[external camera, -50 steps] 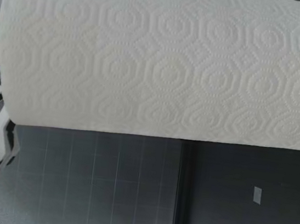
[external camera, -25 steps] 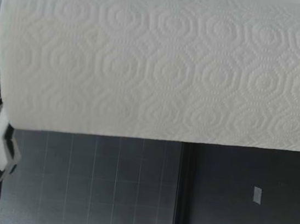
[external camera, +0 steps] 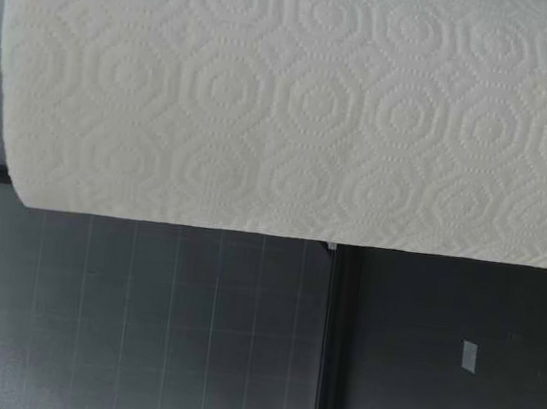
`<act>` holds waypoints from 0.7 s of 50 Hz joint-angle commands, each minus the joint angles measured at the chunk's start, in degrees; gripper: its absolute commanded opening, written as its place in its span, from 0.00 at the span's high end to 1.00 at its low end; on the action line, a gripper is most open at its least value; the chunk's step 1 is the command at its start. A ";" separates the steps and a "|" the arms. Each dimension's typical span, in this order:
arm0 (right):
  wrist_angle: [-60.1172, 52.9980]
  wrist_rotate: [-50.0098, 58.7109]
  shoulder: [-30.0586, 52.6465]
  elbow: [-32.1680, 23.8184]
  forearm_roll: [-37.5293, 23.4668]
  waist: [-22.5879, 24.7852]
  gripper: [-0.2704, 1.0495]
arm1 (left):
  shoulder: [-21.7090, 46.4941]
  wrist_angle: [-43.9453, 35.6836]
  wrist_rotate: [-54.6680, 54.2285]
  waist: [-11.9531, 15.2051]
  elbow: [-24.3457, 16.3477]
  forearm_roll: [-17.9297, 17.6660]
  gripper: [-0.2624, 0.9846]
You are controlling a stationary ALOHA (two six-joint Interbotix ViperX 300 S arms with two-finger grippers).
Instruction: Pick up a piece of paper towel and place it on the spilled liquid.
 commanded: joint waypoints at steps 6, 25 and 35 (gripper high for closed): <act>-7.47 -6.94 7.47 -5.19 -0.26 -8.96 0.93 | -2.81 -1.05 0.18 -0.09 0.09 0.09 0.71; -14.41 -16.96 26.98 -16.17 -0.53 -17.67 0.93 | -3.69 -1.32 -0.18 -0.09 0.44 0.09 0.71; -13.89 -20.83 32.17 -20.39 -0.53 -20.13 0.93 | -3.78 -1.41 -0.09 -0.09 0.53 0.09 0.71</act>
